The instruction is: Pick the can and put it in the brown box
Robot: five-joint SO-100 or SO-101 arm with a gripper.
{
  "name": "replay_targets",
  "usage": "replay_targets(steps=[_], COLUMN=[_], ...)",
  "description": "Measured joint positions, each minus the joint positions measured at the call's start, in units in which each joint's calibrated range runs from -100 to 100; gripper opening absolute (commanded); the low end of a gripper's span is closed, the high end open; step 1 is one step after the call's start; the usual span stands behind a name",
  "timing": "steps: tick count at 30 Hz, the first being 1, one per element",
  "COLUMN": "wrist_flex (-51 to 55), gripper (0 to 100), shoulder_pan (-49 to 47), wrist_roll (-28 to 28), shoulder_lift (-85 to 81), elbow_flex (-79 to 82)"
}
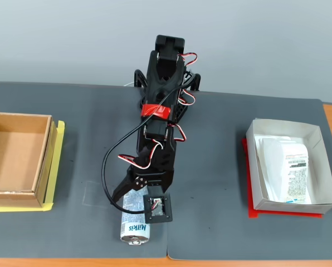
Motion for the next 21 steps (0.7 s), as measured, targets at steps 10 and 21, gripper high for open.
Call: replay_targets(steps=[10, 21], wrist_flex=[0.0, -1.38], gripper=[40, 40], shoulder_pan=[0.0, 0.0], wrist_roll=[0.0, 0.0], shoulder_lift=[3.13, 7.19], elbow_flex=[-0.09, -0.09])
